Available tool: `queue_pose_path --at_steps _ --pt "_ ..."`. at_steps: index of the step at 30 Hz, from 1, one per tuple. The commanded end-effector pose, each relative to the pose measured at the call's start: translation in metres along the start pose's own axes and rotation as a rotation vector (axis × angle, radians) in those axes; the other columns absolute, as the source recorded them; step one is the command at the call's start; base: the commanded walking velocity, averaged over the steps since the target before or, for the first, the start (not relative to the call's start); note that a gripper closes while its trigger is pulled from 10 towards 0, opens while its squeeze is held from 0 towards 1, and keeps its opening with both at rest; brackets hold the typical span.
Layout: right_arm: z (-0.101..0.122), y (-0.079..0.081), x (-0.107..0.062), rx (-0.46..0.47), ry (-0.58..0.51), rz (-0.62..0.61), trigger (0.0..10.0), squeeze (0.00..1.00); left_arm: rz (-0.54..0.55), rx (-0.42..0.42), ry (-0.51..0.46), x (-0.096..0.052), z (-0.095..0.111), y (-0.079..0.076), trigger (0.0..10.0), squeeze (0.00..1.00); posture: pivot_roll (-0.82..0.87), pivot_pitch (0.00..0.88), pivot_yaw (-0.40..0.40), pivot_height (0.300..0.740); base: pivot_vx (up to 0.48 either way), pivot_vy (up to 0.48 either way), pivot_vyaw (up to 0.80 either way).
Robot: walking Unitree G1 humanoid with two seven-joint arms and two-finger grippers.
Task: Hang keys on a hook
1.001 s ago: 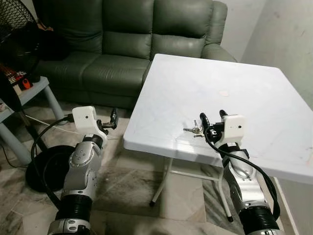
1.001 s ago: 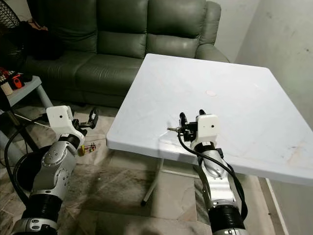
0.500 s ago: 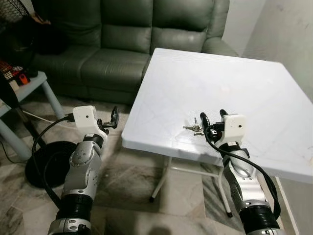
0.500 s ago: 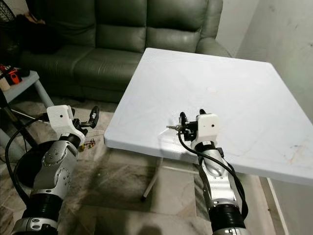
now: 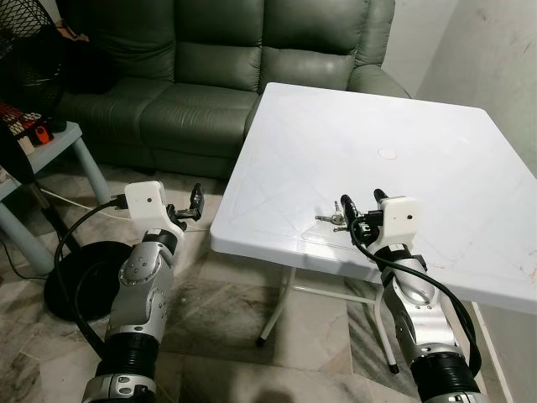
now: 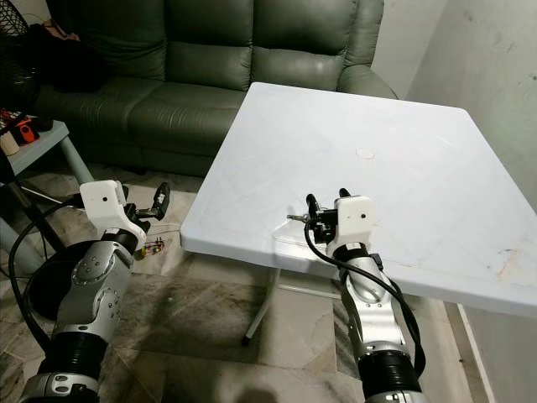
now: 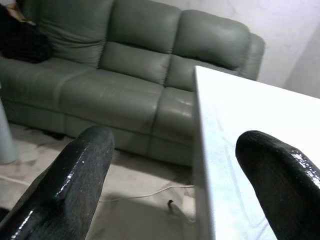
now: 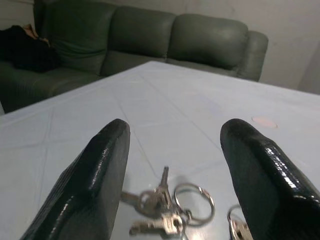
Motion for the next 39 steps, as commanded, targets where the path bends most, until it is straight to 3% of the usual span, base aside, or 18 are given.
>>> queue_pose_path --at_steps 1,20,26,28,29,39 --pt "0.0011 -0.0023 -0.0009 0.009 0.001 -0.002 10.0 0.00 -0.018 0.000 -0.017 0.0013 0.0052 -0.0055 10.0 0.00 0.03 0.000 -0.058 0.740 0.000 0.000 -0.69" --pt "-0.0017 -0.0013 -0.0020 0.007 0.022 0.002 10.0 0.00 -0.015 -0.013 -0.037 0.0001 0.0087 -0.0051 10.0 0.00 0.04 0.000 -0.064 0.740 0.000 0.000 -0.69" --pt "-0.0020 -0.0011 -0.0019 0.002 0.026 0.005 10.0 0.00 -0.004 -0.027 -0.026 -0.0004 0.0075 -0.0041 10.0 0.00 0.04 0.000 -0.068 0.740 0.432 0.000 -0.69" --pt "0.0007 -0.0019 -0.0025 0.015 -0.002 -0.008 10.0 0.00 0.015 0.011 0.003 0.0007 0.0036 -0.0041 10.0 0.00 0.04 0.000 -0.068 0.740 0.000 0.000 0.00" --pt "-0.0001 -0.0020 -0.0021 -0.001 0.010 -0.007 10.0 0.00 0.019 -0.017 0.011 0.0006 0.0021 -0.0044 10.0 0.00 0.04 0.000 -0.068 0.740 0.000 0.000 0.00" --pt "-0.0021 -0.0010 -0.0022 -0.008 0.027 0.004 10.0 0.00 0.039 -0.006 -0.013 -0.0007 0.0054 -0.0017 10.0 0.00 0.05 0.000 -0.074 0.740 0.000 0.000 0.00"
Point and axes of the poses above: a point about 5 cm out from each wrist's last joint towards the gripper, its own x axis pointing out of the wrist towards the gripper, its own z axis along the axis of the wrist's last joint, y = z × x, the point moved 3 cm from there along x, pointing out of the wrist towards the gripper, and after that the axes turned 9 degrees about x, right-handed, at the moved point
